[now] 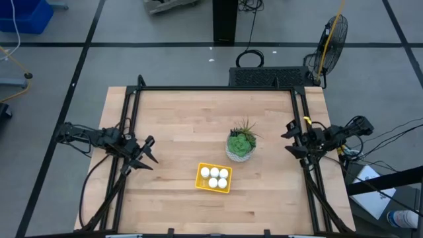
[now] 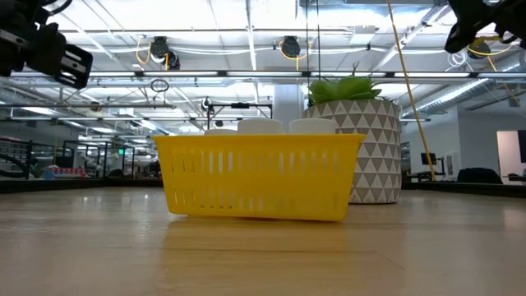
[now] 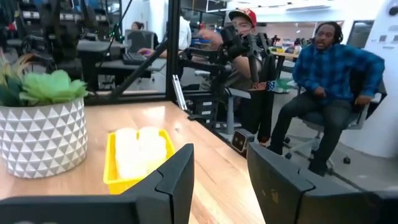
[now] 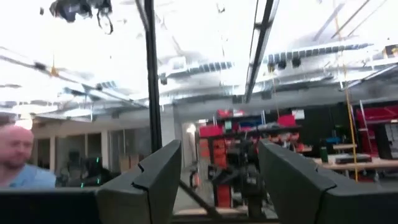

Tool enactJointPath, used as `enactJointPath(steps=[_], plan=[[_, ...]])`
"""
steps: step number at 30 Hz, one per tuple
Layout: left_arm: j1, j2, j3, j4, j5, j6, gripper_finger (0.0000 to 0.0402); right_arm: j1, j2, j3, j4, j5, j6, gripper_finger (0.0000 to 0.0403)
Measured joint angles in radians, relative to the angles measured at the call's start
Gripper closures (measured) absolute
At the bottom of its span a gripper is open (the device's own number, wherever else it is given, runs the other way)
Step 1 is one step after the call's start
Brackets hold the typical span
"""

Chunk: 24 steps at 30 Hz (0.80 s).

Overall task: Pick and place pill bottles into a basket
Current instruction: Return to Home Position

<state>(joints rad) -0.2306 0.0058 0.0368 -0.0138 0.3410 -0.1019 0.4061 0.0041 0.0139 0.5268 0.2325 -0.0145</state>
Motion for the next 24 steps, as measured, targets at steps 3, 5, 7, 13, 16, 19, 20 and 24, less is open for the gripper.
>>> enactJointPath(steps=[3,5,7,13,16,19,20,24], plan=[[0.0,0.0,0.0,0.005,-0.006,-0.016,0.0249,0.0,0.003,0.0,-0.006,0.004,0.002,0.0195],[0.0,0.0,0.0,0.009,-0.017,-0.014,0.0249,0.0,0.002,0.0,-0.005,0.003,0.002,0.0195],[0.0,0.0,0.0,0.011,-0.033,-0.009,0.0249,0.0,0.002,0.0,-0.006,0.003,0.002,0.0195],[0.0,0.0,0.0,0.016,-0.07,-0.011,0.0249,0.0,0.003,0.0,-0.173,0.058,0.002,0.0195],[0.0,0.0,0.0,0.017,-0.088,-0.011,0.0249,-0.001,0.002,0.0,-0.347,0.12,0.002,0.0195],[0.0,0.0,0.0,0.016,-0.089,-0.011,0.0249,-0.001,0.009,0.001,-0.448,0.133,0.001,0.0195],[0.0,0.0,0.0,0.016,-0.089,-0.011,0.0249,-0.001,0.017,0.001,-0.438,0.13,-0.002,0.0195],[0.0,0.0,0.0,0.016,-0.09,-0.011,0.0249,-0.001,0.025,0.001,-0.439,0.133,-0.008,0.0195]])
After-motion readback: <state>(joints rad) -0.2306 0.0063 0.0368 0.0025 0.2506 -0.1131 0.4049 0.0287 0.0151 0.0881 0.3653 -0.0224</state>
